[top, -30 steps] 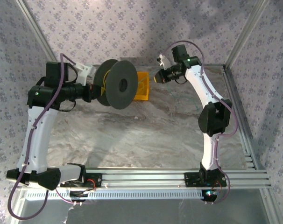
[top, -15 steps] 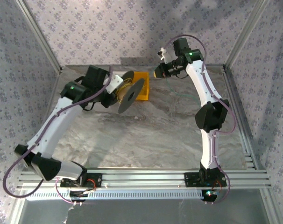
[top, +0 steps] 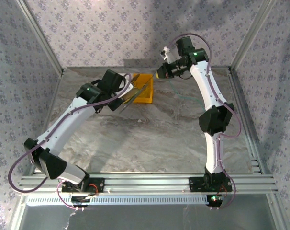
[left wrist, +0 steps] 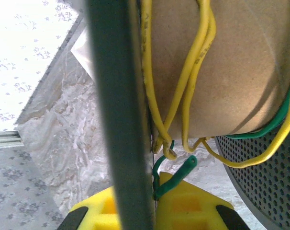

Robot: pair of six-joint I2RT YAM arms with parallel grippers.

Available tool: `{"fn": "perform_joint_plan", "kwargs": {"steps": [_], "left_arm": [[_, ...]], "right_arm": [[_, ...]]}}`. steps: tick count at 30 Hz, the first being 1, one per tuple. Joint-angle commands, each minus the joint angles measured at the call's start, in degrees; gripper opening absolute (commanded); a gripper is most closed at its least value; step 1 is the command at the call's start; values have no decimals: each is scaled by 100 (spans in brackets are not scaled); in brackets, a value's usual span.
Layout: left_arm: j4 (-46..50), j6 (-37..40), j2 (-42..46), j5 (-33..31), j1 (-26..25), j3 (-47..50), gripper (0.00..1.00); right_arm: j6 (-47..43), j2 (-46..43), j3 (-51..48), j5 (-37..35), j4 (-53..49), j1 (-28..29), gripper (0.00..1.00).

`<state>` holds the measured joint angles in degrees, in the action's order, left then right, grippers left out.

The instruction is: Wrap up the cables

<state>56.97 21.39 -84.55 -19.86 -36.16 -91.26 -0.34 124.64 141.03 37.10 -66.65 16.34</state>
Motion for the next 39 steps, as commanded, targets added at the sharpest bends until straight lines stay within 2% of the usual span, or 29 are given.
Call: {"fn": "perform_joint_plan", "kwargs": {"steps": [1, 5, 13, 22, 28, 32, 36, 39], "left_arm": [[1848, 410, -245, -1165, 90, 52, 0], [1878, 342, -462, -1293, 87, 6, 0], [2173, 165, -1057, -1878, 92, -768, 0], [3276, -720, -2531, -2304, 214, -3516, 0], [3329, -1050, -2839, -2365, 227, -4418, 0], [3299, -1145, -2795, -2231, 273, -4690, 0], [3153, -1155, -2622, -1963, 362, -4884, 0], [3013, -1057, -2478, -1923, 385, -4954, 0]], "right_arm": [[405, -362, 635, 112, 726, -140, 0], [574, -385, 1154, 445, 819, 167, 0], [329, -763, 1068, 618, 766, 921, 0], [99, -1221, 165, 482, 985, 1762, 0], [-62, -1452, -372, 482, 1104, 2007, 20], [-107, -1701, -951, 447, 1278, 1924, 26], [87, -2194, -2031, 555, 1922, 1691, 33], [227, -2576, -2863, 649, 2430, 1505, 44]]}}
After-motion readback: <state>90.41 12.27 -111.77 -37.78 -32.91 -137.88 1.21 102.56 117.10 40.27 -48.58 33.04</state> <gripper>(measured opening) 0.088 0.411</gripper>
